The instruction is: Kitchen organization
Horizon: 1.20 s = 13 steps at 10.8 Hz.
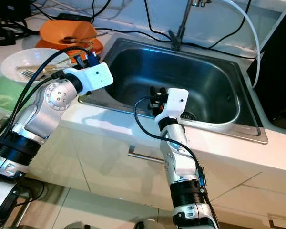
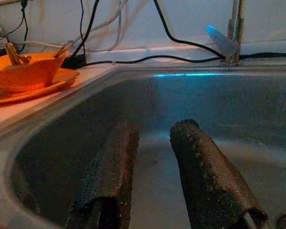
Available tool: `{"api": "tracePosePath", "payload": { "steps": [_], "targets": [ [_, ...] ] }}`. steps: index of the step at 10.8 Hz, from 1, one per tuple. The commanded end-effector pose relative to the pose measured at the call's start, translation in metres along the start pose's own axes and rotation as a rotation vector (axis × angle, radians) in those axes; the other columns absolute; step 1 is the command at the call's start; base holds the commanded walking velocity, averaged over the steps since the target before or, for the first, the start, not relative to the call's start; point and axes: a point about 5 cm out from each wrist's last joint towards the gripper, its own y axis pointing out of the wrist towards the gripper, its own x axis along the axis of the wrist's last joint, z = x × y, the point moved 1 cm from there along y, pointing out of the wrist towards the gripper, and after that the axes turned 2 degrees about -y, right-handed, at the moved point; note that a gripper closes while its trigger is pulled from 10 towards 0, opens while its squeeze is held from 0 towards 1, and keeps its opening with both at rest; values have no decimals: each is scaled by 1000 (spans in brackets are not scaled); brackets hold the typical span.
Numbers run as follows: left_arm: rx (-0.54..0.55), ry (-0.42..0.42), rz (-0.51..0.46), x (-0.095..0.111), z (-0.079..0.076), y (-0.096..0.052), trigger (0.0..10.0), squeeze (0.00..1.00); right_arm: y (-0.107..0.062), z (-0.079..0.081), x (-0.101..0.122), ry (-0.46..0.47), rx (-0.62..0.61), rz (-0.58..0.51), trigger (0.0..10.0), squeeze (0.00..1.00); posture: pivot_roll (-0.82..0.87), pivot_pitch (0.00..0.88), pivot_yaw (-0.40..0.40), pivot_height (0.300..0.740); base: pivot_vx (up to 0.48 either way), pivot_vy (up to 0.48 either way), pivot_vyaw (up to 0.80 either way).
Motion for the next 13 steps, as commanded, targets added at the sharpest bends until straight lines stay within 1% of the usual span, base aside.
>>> {"api": "tracePosePath", "payload": {
  "steps": [1,3,4,5,6,9,11,13],
  "targets": [
    [-11,26,-24,9,3,4,10000,0,0,-2,2,8,-12,-2,10000,0,-13,74,-104,719,0,0,0],
    [6,50,-6,6,5,6,10000,0,1,-1,2,11,-12,-2,10000,0,-13,77,-101,719,0,0,0],
    [42,73,9,6,11,8,10000,0,1,-1,1,12,-14,-2,10000,0,-12,77,-100,719,0,0,0],
    [54,88,18,5,14,9,10000,0,0,-1,1,13,-15,-1,10000,0,-12,77,-100,719,0,0,0],
    [53,113,42,3,14,11,10000,0,0,-1,1,16,-14,-1,10000,0,-11,76,-98,719,0,0,0],
    [40,121,53,4,11,19,10000,0,1,-1,1,17,-18,-2,10000,0,-13,74,-95,719,0,0,0],
    [30,127,65,4,10,21,0,0,1,0,1,18,-19,-2,10000,0,-15,72,-91,719,0,0,0],
    [15,122,68,4,8,24,0,0,1,-1,1,19,-20,-3,10000,0,-15,71,-90,719,0,0,0]
  ]
}}
